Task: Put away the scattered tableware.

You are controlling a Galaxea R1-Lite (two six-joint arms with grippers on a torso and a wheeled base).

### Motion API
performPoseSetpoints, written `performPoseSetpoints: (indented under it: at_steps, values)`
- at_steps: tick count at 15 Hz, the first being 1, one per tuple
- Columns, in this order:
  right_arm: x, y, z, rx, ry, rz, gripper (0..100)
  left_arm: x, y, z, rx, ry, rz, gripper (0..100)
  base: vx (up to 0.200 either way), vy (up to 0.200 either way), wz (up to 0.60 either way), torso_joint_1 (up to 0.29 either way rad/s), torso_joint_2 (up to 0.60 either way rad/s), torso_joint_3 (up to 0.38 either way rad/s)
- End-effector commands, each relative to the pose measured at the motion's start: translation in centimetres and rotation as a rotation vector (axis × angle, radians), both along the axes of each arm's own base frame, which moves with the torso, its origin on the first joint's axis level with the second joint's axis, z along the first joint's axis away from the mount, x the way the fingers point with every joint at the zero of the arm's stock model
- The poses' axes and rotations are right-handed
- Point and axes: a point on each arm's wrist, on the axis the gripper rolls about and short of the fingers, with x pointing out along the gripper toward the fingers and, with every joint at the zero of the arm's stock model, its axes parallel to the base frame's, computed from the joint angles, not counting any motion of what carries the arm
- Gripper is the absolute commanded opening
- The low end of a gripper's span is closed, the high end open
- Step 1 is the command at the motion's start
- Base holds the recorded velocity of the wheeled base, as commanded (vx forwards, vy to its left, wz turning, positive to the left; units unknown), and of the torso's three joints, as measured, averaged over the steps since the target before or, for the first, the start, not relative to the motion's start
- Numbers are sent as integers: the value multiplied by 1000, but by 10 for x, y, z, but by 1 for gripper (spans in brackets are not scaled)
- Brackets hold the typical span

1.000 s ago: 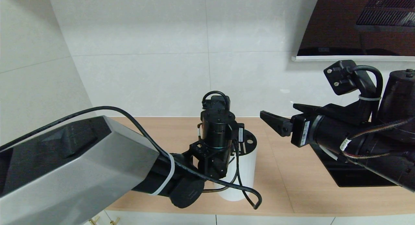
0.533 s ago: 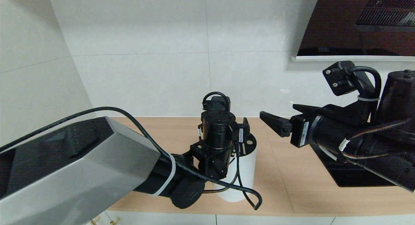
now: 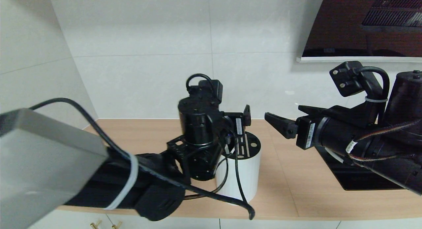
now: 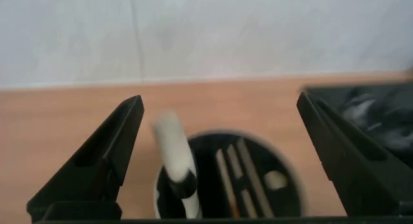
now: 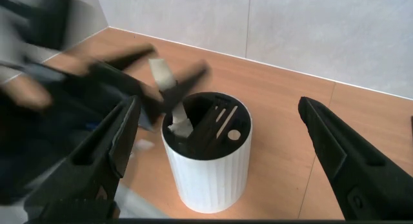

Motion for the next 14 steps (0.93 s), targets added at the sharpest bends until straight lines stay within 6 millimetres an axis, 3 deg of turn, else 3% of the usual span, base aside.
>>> performPoseSetpoints:
  at_steps: [1, 3, 5, 7, 9, 10, 11, 12, 14]
  values:
    - [-2, -2, 4, 11, -13, -6, 100, -53, 59, 68, -108, -130, -128, 100, 0, 0, 0, 0, 0, 0]
    - [-10, -10, 14, 41, -43, -14, 100, -75, 103, 78, -85, -176, -161, 100, 0, 0, 0, 0, 0, 0]
    - [-17, -31, 21, 66, -73, -62, 100, -91, 142, 79, -64, -212, -113, 100, 0, 0, 0, 0, 0, 0]
    - [-43, -69, 15, 71, -89, -123, 100, -129, 189, 72, -61, -237, -31, 100, 0, 0, 0, 0, 0, 0]
    - [-66, -90, 6, 48, -118, -146, 100, -157, 212, 69, -56, -241, 5, 100, 0, 0, 0, 0, 0, 0]
    - [-92, -114, -7, 20, -155, -198, 100, -189, 234, 64, -47, -234, 55, 100, 0, 0, 0, 0, 0, 0]
    - [-107, -127, -16, 26, -175, -233, 100, -208, 246, 60, -35, -224, 89, 100, 0, 0, 0, 0, 0, 0]
    - [-129, -144, -27, 43, -206, -288, 100, -239, 261, 52, -21, -212, 116, 100, 0, 0, 0, 0, 0, 0]
    - [-167, -165, -40, 56, -234, -357, 100, -283, 274, 35, -3, -215, 119, 100, 0, 0, 0, 0, 0, 0]
